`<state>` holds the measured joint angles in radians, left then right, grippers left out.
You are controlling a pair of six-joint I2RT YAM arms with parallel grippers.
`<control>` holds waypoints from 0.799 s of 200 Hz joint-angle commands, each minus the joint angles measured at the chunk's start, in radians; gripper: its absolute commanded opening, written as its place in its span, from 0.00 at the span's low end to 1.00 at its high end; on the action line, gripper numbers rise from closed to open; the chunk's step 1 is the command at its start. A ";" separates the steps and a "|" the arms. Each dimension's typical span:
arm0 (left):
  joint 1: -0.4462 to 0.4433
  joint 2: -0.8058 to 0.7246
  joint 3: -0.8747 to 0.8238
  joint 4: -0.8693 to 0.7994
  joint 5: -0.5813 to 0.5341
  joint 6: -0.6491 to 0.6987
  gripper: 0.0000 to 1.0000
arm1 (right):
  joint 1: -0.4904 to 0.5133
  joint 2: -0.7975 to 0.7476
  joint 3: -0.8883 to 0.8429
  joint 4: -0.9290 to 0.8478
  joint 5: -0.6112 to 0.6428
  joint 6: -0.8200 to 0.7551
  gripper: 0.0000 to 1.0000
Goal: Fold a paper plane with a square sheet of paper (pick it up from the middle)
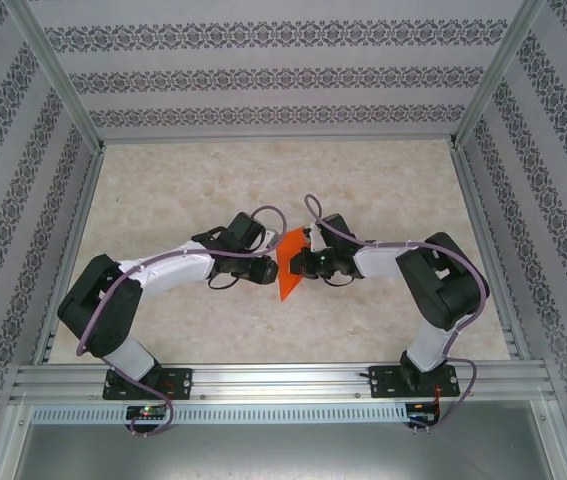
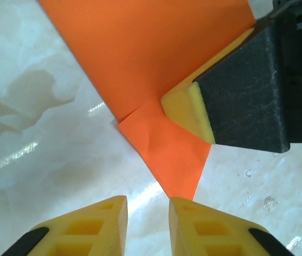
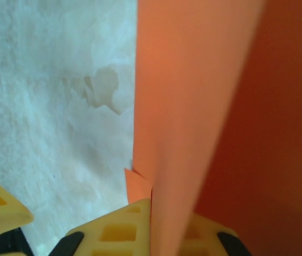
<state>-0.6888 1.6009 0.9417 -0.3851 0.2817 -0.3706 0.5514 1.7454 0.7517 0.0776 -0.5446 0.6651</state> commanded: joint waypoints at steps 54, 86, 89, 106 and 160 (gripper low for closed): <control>-0.008 -0.129 -0.125 0.107 -0.006 -0.033 0.39 | 0.195 -0.194 -0.123 0.137 0.436 0.497 0.05; -0.049 -0.186 -0.191 0.146 -0.009 -0.016 0.45 | 0.295 -0.205 -0.135 0.119 0.594 0.645 0.05; -0.057 -0.189 -0.195 0.149 -0.013 -0.016 0.46 | 0.300 -0.204 -0.136 0.117 0.604 0.652 0.05; -0.102 -0.191 -0.220 0.170 -0.051 -0.018 0.47 | 0.311 -0.185 -0.132 0.096 0.616 0.676 0.06; -0.137 -0.188 -0.234 0.193 -0.135 -0.046 0.48 | 0.270 -0.211 -0.063 -0.035 0.533 0.521 0.26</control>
<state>-0.8204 1.4281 0.7223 -0.2588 0.2008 -0.3992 0.8574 1.5555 0.6361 0.1463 0.0071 1.2743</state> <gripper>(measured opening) 0.477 0.242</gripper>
